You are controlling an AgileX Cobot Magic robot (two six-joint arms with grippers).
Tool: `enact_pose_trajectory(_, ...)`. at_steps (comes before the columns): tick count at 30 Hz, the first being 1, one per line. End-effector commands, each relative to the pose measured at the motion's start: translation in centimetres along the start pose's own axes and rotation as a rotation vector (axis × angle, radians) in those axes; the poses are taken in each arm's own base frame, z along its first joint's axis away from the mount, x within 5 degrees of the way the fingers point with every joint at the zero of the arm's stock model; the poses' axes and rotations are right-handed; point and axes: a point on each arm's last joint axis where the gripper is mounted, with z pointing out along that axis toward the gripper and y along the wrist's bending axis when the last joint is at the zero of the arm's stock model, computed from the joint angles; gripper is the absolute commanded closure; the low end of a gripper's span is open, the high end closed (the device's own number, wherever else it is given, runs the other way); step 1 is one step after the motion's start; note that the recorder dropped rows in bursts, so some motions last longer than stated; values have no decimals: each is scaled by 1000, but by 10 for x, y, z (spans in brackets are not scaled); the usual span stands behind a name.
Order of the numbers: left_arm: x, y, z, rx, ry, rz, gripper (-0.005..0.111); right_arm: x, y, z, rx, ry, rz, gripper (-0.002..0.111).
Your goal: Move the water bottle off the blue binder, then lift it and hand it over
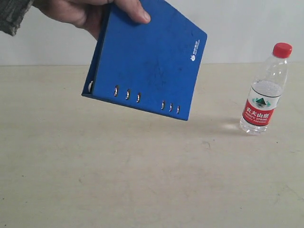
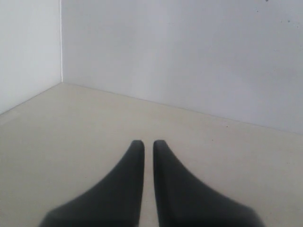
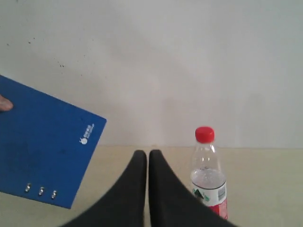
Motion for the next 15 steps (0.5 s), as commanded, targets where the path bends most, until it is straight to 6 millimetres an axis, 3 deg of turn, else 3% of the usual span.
enact_pose_trajectory(1, 1, 0, 0, 1, 3, 8, 100, 63, -7, 32, 1, 121, 102, 108)
enact_pose_trajectory(3, 1, 0, 0, 1, 3, 8, 100, 80, -10, 38, 5, 101, 32, 108)
enact_pose_trajectory(7, 1, 0, 0, 3, 3, 8, 100, 107, -12, 46, -40, -100, -307, 108)
enact_pose_trajectory(11, 1, 0, 0, 3, 3, 8, 100, 135, -25, 40, 111, 207, -210, 108)
enact_pose_trajectory(15, 1, 0, 0, 3, 3, 8, 100, 133, -37, 37, 368, 182, -97, 108)
